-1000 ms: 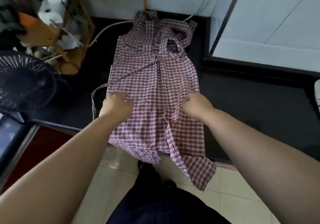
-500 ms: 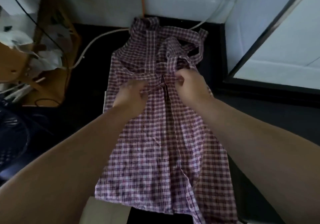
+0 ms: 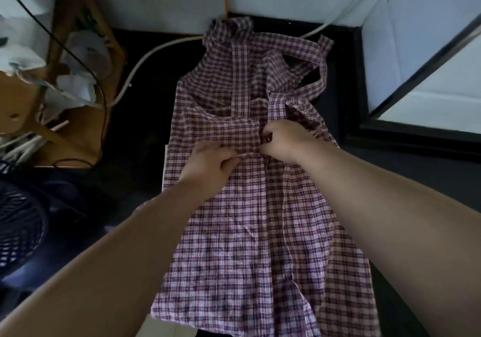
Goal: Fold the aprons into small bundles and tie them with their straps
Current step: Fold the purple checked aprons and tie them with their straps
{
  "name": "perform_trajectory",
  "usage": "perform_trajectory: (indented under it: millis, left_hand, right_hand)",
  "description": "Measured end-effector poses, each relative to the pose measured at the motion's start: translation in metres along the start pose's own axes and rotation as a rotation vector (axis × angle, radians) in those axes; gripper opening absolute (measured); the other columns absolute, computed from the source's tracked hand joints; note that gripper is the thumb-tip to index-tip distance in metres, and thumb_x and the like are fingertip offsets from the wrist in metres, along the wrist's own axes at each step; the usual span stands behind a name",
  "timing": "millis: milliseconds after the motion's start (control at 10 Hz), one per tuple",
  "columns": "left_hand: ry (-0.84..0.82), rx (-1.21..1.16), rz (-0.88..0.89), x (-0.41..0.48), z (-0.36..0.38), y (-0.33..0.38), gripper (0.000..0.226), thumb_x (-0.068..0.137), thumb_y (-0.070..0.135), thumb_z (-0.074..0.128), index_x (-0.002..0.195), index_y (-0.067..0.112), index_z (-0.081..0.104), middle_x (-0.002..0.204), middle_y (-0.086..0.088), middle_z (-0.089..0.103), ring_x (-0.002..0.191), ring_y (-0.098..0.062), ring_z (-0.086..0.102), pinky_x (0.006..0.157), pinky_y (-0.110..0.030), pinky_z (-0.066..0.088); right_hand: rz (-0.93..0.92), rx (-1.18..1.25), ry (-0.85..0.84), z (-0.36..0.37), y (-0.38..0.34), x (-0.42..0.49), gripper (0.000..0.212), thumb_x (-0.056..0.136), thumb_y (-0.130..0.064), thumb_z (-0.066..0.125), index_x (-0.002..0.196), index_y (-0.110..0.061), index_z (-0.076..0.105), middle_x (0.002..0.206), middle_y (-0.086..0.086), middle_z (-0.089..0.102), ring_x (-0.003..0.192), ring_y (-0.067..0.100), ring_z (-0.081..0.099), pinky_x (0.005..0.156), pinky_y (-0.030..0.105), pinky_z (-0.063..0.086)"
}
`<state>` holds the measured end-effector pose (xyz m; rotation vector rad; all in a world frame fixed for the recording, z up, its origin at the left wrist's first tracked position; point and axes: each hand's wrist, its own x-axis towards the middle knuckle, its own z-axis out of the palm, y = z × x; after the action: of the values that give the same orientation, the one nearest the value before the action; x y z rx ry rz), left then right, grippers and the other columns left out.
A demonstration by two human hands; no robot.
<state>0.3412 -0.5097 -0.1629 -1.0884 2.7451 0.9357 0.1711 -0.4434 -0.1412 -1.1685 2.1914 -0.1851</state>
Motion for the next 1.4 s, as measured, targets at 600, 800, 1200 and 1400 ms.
perform_trajectory:
  millis: [600,800,1200,1400]
  left_hand:
    - [-0.076,-0.196,-0.304,0.006,-0.016,0.013,0.026,0.103,0.035,0.043,0.109,0.021,0.065,0.062,-0.001,0.051,0.046,-0.014,0.038,0.040,-0.024,0.028]
    - [-0.059,-0.155,-0.363,0.007,-0.019,0.016,0.026,0.103,0.032,0.044,0.104,0.016,0.065,0.068,-0.006,0.057,0.047,-0.017,0.042,0.041,-0.024,0.031]
    - [-0.019,0.085,-0.339,0.017,-0.018,0.022,0.029,0.099,0.018,0.046,0.117,0.005,0.065,0.119,-0.018,0.063,0.112,-0.036,0.057,0.091,-0.041,0.042]
    - [-0.047,0.079,-0.316,-0.005,-0.011,0.032,0.029,0.099,0.019,0.048,0.117,0.005,0.066,0.118,-0.017,0.065,0.112,-0.034,0.057,0.092,-0.038,0.042]
  right_hand:
    - [-0.004,0.923,0.194,-0.033,-0.010,-0.031,0.019,0.081,-0.001,0.062,0.079,-0.012,0.047,0.069,0.001,0.046,0.066,0.014,0.049,0.066,0.025,0.047]
    - [0.154,0.442,0.133,-0.055,0.032,-0.063,0.026,0.079,-0.009,0.068,0.105,-0.012,0.063,0.091,0.005,0.062,0.074,0.019,0.060,0.061,0.032,0.051]
    - [0.578,1.068,0.639,-0.060,0.060,-0.094,0.046,0.095,-0.054,0.044,0.074,-0.013,0.054,0.066,0.003,0.053,0.052,0.018,0.043,0.044,0.027,0.036]
    - [0.562,2.007,0.711,-0.064,0.050,-0.105,0.040,0.100,-0.005,0.042,0.138,-0.017,0.048,0.110,-0.005,0.061,0.071,0.012,0.058,0.049,0.021,0.051]
